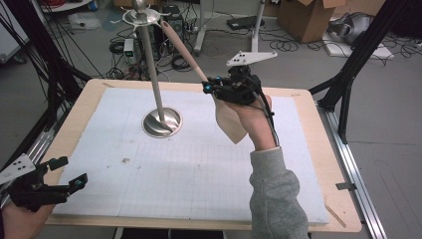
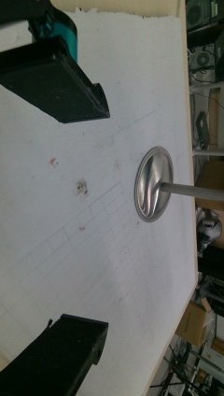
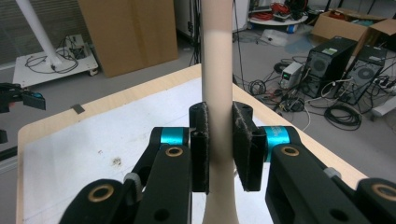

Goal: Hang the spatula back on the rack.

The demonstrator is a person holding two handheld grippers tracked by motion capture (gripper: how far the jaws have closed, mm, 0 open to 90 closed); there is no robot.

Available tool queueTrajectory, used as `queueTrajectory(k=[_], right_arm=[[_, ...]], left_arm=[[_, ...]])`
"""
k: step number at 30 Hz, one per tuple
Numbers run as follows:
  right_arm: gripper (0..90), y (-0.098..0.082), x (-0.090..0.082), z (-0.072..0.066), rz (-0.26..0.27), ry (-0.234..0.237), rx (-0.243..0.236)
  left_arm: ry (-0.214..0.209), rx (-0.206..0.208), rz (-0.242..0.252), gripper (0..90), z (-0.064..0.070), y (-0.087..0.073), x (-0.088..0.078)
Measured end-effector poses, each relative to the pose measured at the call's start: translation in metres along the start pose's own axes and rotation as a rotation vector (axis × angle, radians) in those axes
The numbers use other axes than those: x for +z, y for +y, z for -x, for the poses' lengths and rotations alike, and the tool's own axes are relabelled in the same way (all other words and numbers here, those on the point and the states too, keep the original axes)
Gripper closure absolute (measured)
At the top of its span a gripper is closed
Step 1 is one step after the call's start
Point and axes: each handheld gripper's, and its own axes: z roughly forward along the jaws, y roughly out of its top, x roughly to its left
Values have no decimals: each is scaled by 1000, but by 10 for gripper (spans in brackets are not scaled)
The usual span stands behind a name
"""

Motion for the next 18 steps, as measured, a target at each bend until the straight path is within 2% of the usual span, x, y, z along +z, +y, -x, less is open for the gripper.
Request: queueTrajectory(k=[13,18], right_arm=[[787,-2,8,2,-17,17,6],[787,-2,14,3,-23,25,11]], left_arm=[[1,-2,-1,17,-1,0,-1],[-8,-1,3,17,3,0,-1]])
